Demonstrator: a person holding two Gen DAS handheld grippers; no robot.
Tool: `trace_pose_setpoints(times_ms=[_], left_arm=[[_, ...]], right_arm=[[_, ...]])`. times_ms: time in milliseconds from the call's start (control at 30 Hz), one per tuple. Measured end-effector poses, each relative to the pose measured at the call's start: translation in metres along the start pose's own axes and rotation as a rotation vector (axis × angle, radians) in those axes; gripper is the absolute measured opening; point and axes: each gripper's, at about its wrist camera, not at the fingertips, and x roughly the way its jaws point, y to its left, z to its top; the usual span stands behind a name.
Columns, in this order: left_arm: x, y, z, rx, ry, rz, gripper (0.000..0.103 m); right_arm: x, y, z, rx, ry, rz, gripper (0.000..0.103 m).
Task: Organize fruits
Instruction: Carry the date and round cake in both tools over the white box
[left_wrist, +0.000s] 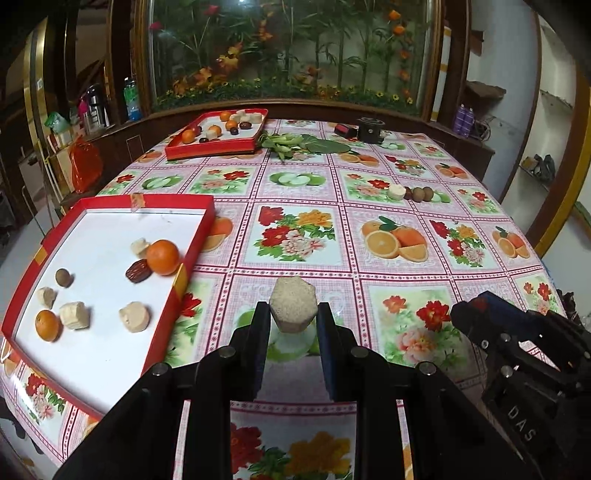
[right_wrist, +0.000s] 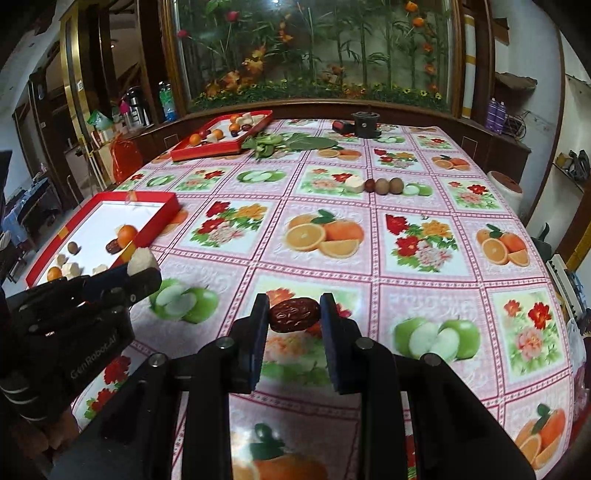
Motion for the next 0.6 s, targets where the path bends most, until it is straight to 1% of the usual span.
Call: trace_pose_setpoints(times_ms=[300,600], left_arm=[[-0.005,0.01,-0.005,-0.017,0.001,-0.004,0.024],[-0.015,0.035,-0.012,-0.062,-0.01,0.018,0.024]], right_arm=[[-0.006,0.012,-0.007,-0.009,-0.001,0.011,0.03],[-0.007,0.028,-0.011,-0.038,0.001,0.038,0.03]])
